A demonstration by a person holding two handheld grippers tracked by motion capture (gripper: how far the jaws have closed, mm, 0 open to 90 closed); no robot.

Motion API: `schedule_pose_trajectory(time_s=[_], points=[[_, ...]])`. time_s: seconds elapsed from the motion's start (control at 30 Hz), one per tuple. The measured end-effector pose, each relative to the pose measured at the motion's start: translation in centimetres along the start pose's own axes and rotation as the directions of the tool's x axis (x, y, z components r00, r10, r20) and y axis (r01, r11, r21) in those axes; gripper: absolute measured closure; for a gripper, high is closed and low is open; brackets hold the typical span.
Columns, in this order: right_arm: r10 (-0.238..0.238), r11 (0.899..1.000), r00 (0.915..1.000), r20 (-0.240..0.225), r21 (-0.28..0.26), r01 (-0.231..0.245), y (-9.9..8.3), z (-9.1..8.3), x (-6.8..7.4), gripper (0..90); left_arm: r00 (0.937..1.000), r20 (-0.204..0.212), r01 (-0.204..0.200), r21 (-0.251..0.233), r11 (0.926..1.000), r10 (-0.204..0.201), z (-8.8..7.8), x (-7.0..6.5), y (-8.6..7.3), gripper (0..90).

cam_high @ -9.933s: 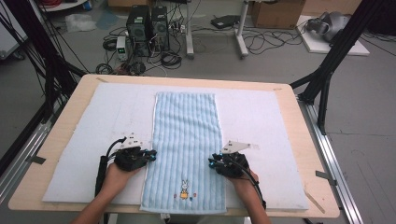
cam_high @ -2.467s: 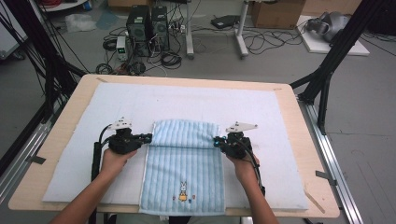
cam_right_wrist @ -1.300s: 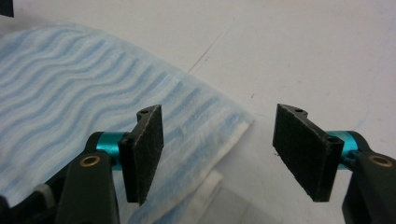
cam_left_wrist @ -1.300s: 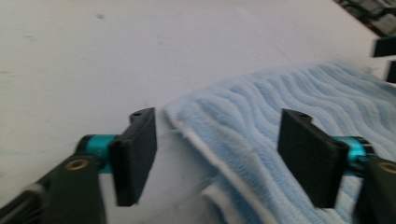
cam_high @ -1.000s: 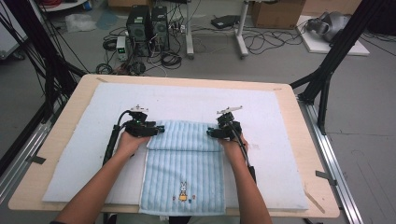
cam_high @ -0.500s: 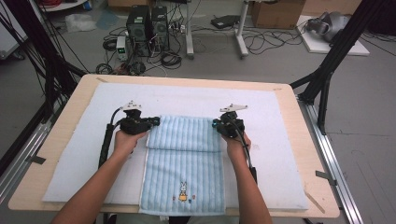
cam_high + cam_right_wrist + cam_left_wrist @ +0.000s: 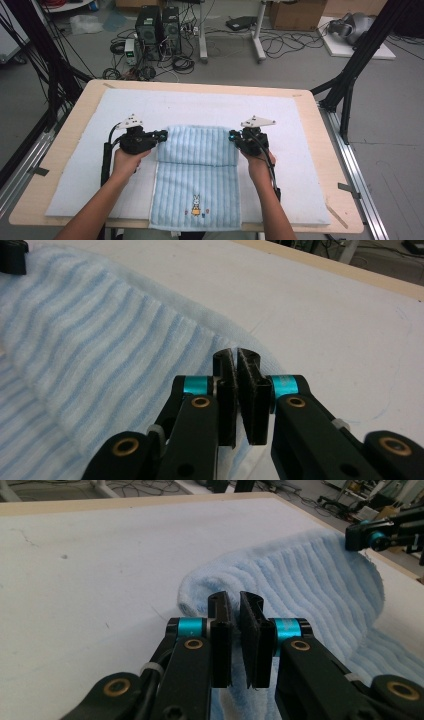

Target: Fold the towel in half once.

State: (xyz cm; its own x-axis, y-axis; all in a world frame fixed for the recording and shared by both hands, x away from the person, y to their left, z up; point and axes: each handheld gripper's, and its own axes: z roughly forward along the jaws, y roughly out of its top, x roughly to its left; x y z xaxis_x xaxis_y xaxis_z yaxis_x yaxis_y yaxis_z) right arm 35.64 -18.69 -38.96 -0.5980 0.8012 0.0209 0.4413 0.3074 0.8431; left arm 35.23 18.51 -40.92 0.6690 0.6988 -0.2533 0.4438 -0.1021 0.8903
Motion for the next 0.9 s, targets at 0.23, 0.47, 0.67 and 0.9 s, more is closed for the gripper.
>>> schedule_pose_trajectory(time_s=[0.23,0.47,0.67,0.9], points=[[-0.041,0.999,0.9985,-0.035,-0.019,0.040,-1.8,-2.3,2.2,86.4,0.9994,0.032,0.008,0.019,0.9998,-0.009,-2.4,-1.5,-2.7,82.6],[-0.040,0.999,0.9942,-0.100,-0.011,0.039,-5.3,-4.1,3.7,86.4,0.9982,0.060,-0.007,0.090,0.9960,0.002,-3.6,-2.9,-5.4,82.7],[-0.045,0.997,0.9917,-0.120,0.056,0.052,-6.9,-5.0,4.4,86.2,0.9984,0.054,0.009,0.110,0.9939,-0.015,-4.2,-3.1,-6.2,78.3],[0.023,0.999,0.9972,-0.071,0.024,-0.022,-6.8,-5.0,3.2,66.5,0.9974,-0.032,0.067,0.067,0.9955,-0.065,-4.1,-1.2,-4.8,54.6]])
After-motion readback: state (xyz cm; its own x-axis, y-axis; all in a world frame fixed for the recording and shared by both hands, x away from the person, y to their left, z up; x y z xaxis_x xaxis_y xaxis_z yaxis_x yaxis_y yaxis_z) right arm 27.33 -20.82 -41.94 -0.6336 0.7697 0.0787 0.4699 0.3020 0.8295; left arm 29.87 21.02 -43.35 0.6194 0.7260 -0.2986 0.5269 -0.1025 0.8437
